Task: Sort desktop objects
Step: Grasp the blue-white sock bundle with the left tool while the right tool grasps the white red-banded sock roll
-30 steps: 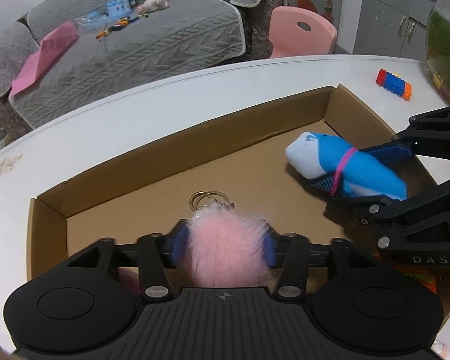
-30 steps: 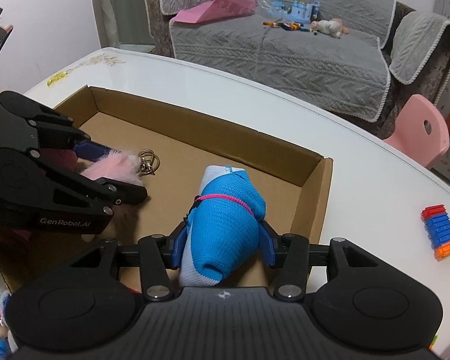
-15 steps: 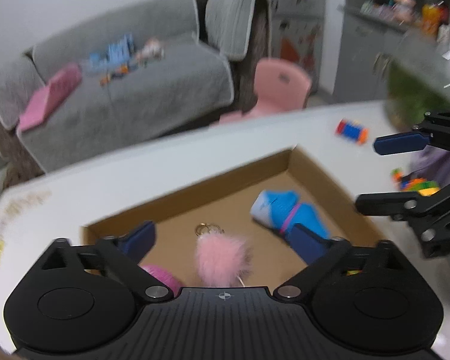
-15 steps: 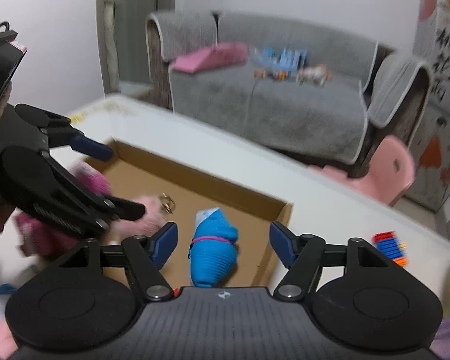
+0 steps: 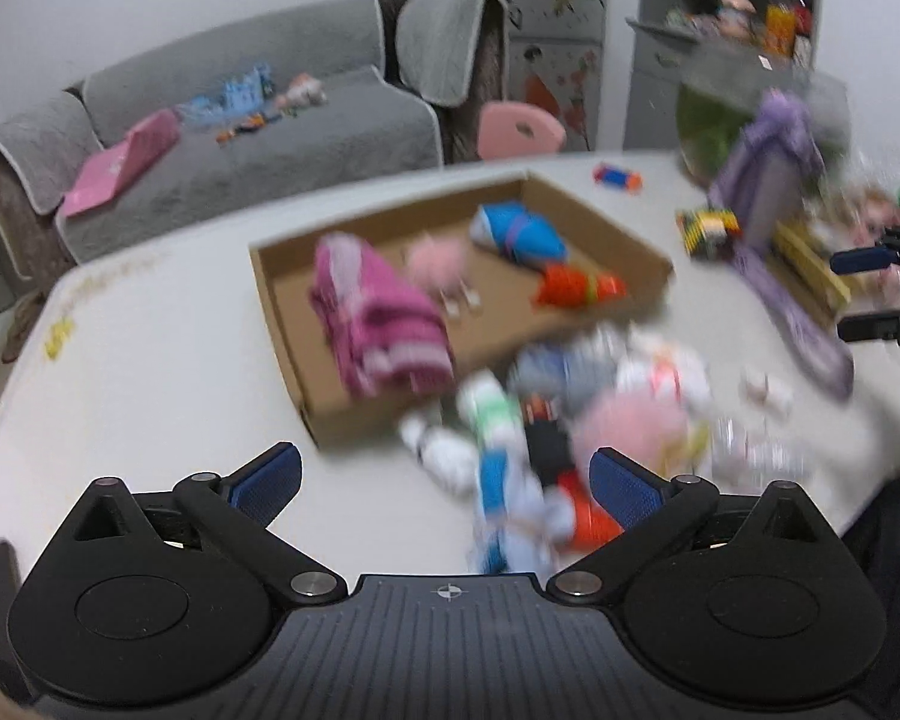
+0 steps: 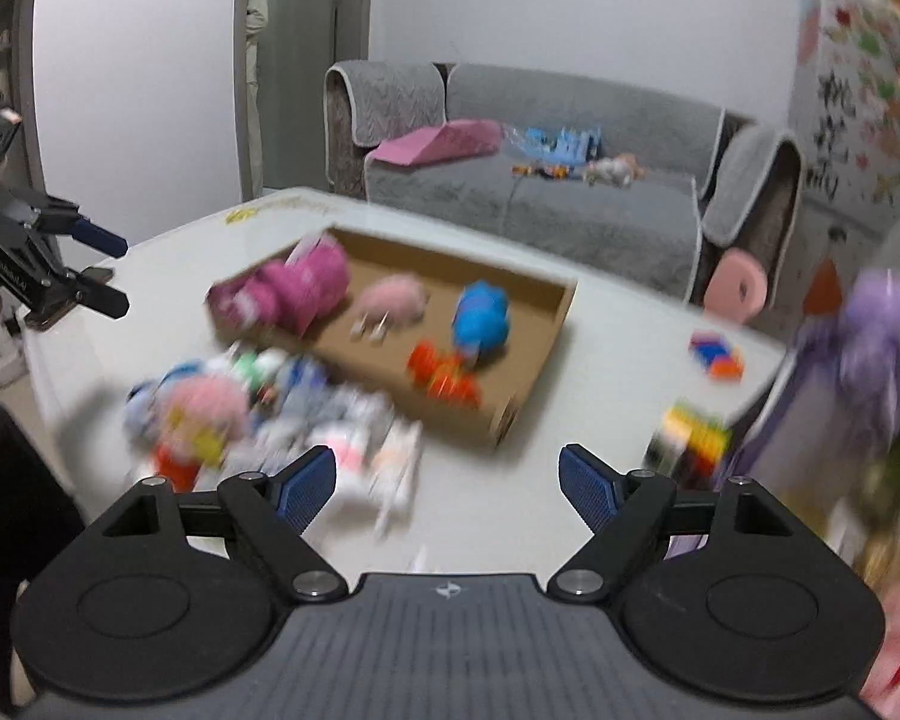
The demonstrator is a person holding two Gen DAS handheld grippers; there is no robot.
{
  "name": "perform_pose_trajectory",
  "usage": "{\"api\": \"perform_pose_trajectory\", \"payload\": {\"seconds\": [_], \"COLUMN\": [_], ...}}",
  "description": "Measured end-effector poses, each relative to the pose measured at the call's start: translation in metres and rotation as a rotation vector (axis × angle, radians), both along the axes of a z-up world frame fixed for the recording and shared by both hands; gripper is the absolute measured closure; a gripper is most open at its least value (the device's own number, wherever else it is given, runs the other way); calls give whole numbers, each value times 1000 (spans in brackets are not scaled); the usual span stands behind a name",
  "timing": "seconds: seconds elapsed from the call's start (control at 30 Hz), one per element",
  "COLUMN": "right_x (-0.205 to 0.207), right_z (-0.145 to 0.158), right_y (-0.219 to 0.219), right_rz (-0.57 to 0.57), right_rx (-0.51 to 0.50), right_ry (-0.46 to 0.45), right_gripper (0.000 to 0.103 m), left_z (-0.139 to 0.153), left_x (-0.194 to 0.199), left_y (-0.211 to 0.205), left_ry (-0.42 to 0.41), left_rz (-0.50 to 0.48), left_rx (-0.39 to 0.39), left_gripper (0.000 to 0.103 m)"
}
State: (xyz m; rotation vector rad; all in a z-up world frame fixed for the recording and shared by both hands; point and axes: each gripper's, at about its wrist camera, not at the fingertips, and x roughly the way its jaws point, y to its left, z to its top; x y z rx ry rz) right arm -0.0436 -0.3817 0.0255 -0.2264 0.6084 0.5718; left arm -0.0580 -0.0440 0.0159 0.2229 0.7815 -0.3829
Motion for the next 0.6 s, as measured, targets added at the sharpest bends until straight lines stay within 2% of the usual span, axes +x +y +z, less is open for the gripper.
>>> {"api": "perform_pose_trajectory", "payload": {"seconds": [0.07, 0.13, 0.23, 0.33, 0.6], "right_x": [-6, -7, -5, -4, -4], "right_z": [-12, -23, -32, -36, -56], "right_y": [-2, -7, -10, -4, 5], "right_rz": [-22, -48, -65, -64, -54], "right_rx": [16, 33, 61, 48, 26], "right_ry": [32, 66, 94, 95, 116], "right_gripper": [32, 47, 49, 47, 47], "left_z": [-14, -26, -35, -40, -62], "left_x": [-4, -9, -8, -5, 14], "left_y": [1, -2, -8, -8, -7], "left_ry": [25, 23, 26, 42, 107], "left_rz": [-12, -25, -36, -44, -11], "left_rx": [12, 23, 29, 1, -9], "left_gripper": [0, 0, 0, 0, 0]}}
